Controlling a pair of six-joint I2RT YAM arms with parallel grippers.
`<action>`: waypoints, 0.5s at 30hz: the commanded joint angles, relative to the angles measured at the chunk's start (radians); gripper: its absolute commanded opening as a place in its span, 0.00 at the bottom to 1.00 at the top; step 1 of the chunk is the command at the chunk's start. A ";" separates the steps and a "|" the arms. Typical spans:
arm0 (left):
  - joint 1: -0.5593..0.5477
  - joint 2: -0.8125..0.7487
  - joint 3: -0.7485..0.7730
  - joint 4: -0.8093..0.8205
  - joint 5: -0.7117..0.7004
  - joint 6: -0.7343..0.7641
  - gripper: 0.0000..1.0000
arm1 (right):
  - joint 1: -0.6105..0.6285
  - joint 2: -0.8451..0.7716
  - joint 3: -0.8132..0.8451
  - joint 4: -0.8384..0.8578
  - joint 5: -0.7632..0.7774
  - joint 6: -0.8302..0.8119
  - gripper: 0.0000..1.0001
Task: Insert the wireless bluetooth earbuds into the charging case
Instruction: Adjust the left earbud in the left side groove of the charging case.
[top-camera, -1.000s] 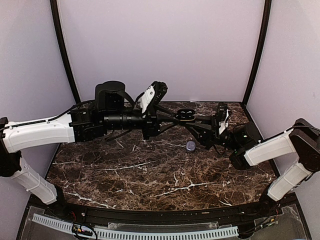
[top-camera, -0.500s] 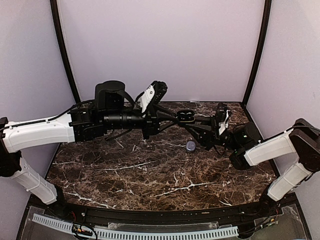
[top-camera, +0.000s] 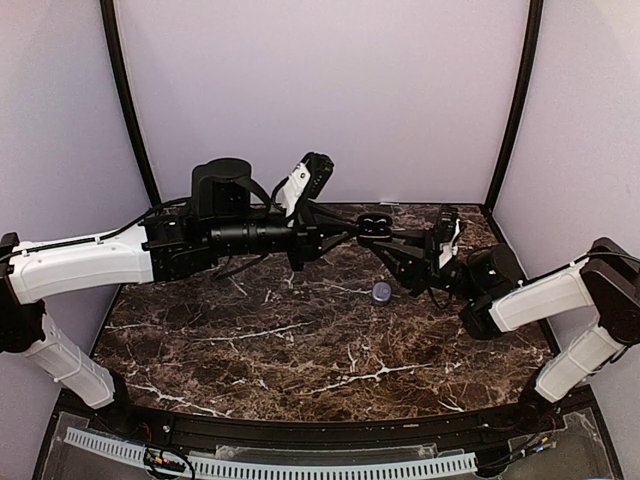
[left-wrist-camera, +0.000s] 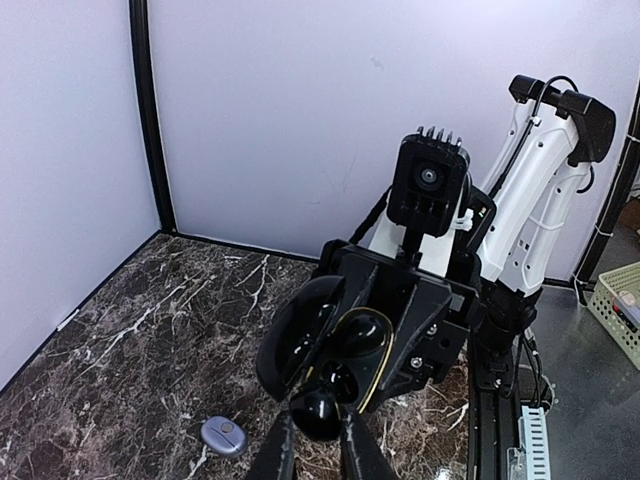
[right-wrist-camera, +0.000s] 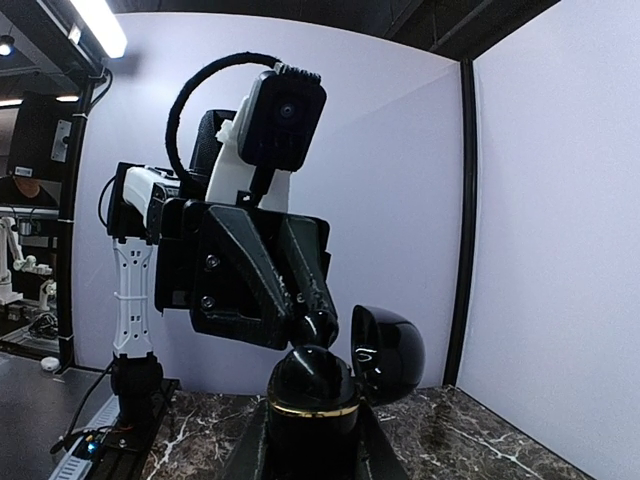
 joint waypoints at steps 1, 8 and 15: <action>-0.013 0.010 0.006 0.046 0.048 -0.057 0.15 | -0.003 -0.022 0.027 0.048 0.083 -0.035 0.00; -0.014 0.022 0.010 0.058 0.060 -0.063 0.14 | 0.000 -0.022 0.027 0.036 0.099 -0.046 0.00; -0.014 0.033 0.019 0.055 0.039 -0.075 0.22 | -0.001 -0.007 0.029 0.074 0.050 -0.019 0.00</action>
